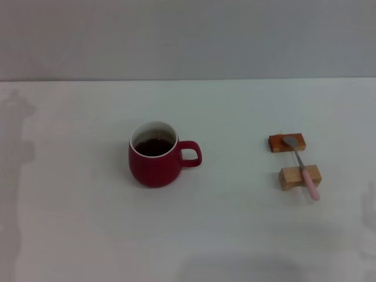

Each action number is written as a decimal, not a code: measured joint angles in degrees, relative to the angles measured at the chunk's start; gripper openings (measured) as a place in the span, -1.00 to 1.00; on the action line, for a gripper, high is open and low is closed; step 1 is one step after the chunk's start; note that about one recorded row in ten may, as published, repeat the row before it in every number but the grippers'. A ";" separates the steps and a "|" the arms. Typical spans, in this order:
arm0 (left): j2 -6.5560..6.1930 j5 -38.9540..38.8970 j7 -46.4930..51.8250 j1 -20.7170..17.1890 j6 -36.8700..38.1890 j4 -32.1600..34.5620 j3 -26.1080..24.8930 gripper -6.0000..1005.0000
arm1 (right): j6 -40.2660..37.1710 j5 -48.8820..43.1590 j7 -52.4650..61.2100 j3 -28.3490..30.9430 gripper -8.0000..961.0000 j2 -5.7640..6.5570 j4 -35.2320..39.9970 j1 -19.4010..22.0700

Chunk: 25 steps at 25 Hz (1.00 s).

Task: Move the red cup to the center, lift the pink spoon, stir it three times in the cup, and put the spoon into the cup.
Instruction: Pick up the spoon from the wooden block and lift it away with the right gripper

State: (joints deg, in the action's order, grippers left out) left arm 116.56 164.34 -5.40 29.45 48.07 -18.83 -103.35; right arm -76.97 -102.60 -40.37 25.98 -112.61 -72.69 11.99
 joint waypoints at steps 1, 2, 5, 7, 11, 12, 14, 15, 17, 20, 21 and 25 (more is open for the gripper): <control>0.86 -0.03 0.00 0.09 0.00 0.13 -2.22 -0.96 | 2.53 0.01 -0.36 -0.51 0.38 1.95 -1.82 0.01; 1.04 -0.03 0.00 0.19 0.00 0.16 -2.65 -0.96 | 2.53 0.01 -0.36 -0.51 0.38 1.95 -1.82 0.01; 1.15 -0.03 0.00 0.24 0.00 0.19 -2.76 -0.96 | 5.99 0.03 -0.85 -1.58 0.38 5.20 -4.08 -0.25; 1.28 -0.06 0.07 0.36 -0.01 0.20 -2.77 -0.96 | 8.27 0.03 -0.88 -2.45 0.38 7.40 -5.42 -0.54; 1.62 -0.10 0.17 0.85 0.00 0.21 -2.80 -0.96 | 12.56 0.04 -0.85 -4.61 0.38 11.19 -7.24 -1.82; 1.62 -0.10 0.17 0.85 0.00 0.21 -2.80 -0.96 | 13.33 0.04 -0.77 -5.25 0.38 11.88 -7.43 -2.29; 1.67 -0.10 0.24 1.03 0.01 0.21 -2.81 -0.96 | 14.50 0.04 -0.55 -6.83 0.38 13.14 -7.58 -3.55; 1.71 -0.10 0.31 1.18 0.01 0.21 -2.82 -0.96 | 14.70 0.04 -0.42 -7.61 0.38 13.52 -7.47 -4.12; 1.71 -0.10 0.31 1.18 0.01 0.21 -2.82 -0.96 | 14.80 0.05 -0.05 -9.26 0.38 14.14 -6.98 -5.31; 1.75 -0.09 0.31 1.45 0.00 0.21 -2.82 -0.96 | 14.35 0.05 0.57 -10.83 0.37 14.16 -5.63 -6.31; 1.75 -0.09 0.31 1.45 0.00 0.21 -2.82 -0.96 | 14.25 0.05 0.99 -11.05 0.37 13.84 -4.88 -6.38; 1.73 -0.07 0.28 1.50 0.00 0.20 -2.82 -0.96 | 14.03 -0.15 3.81 -11.16 0.37 12.13 -1.65 -6.36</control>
State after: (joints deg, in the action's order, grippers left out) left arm 118.29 164.27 -5.11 30.95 48.07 -18.63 -106.17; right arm -62.94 -102.75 -36.56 14.82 -100.47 -74.34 5.64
